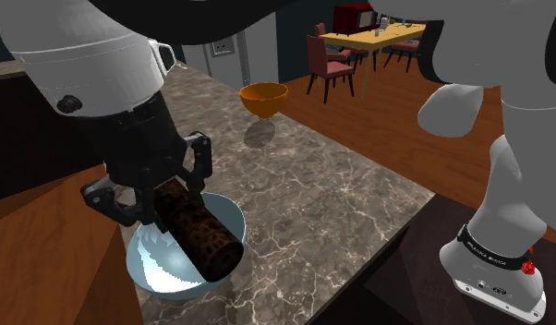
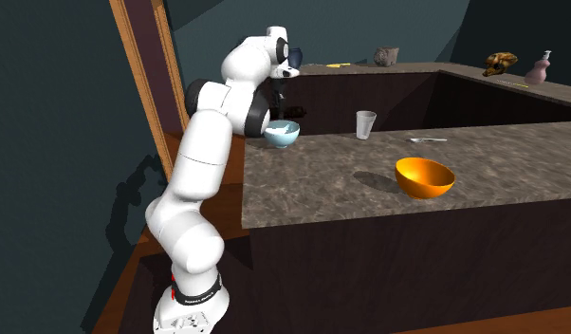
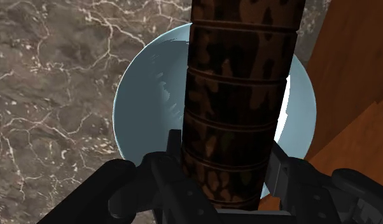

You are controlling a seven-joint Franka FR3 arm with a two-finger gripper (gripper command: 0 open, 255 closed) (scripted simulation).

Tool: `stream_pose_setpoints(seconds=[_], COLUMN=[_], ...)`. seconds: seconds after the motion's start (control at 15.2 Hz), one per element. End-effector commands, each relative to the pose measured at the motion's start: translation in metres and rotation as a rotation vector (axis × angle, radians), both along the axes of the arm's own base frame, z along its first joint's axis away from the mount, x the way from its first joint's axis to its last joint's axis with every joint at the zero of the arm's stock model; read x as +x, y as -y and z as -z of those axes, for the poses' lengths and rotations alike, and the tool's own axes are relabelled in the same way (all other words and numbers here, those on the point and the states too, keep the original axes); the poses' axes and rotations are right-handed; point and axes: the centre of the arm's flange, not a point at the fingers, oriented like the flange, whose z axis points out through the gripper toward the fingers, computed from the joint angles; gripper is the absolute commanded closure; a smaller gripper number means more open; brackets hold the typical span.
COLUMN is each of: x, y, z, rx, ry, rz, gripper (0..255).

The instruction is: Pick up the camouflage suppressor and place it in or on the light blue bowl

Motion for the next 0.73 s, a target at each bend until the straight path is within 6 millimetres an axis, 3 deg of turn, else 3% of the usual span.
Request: stream_pose_setpoints(seconds=[0.0,0.4,0.66], x=[0.001,0.001,0.001], y=[0.0,0.0,0.0], z=[0.01,0.04,0.04], rx=[0.001,0.001,0.001], ry=[0.001,0.001,0.001], rz=[0.0,0.0,0.0], gripper=[255,255,255])
